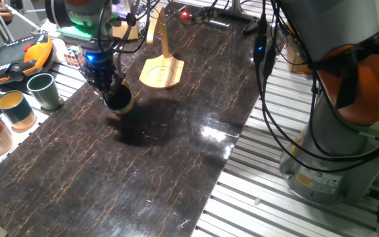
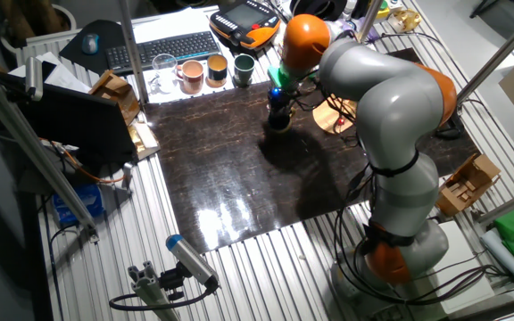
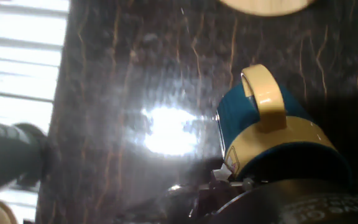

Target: Take the cup off the cup rack

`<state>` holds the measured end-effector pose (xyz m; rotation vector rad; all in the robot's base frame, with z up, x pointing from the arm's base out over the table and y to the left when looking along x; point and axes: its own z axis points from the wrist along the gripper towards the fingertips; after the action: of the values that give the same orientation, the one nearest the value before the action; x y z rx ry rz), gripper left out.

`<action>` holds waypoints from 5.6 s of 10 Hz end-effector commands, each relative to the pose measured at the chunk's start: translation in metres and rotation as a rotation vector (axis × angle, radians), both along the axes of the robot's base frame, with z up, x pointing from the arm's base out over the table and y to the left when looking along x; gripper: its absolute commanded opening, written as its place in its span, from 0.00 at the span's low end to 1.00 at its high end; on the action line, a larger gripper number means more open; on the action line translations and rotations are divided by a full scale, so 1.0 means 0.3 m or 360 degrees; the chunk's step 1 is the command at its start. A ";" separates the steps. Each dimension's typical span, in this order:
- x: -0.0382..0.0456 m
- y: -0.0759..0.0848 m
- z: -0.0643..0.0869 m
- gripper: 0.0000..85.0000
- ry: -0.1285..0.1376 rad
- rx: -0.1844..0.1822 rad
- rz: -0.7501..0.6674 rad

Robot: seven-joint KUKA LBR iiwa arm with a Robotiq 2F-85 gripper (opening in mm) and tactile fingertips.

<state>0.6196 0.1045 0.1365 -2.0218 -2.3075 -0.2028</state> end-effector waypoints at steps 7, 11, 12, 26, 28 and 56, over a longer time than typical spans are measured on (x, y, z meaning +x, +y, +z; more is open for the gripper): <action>-0.011 0.016 -0.015 0.01 0.0015 0.0143 -0.0134; -0.019 0.026 -0.030 0.01 0.0017 0.0198 -0.0241; -0.020 0.028 -0.035 0.01 0.0017 0.0206 -0.0248; -0.015 0.026 -0.055 0.32 -0.0040 0.0170 -0.0283; -0.011 0.022 -0.050 0.38 -0.0057 0.0133 -0.0288; -0.270 -0.245 0.346 0.01 -0.0026 -0.0273 0.0771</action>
<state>0.5386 0.0311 0.2402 -1.4447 -2.8193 0.0014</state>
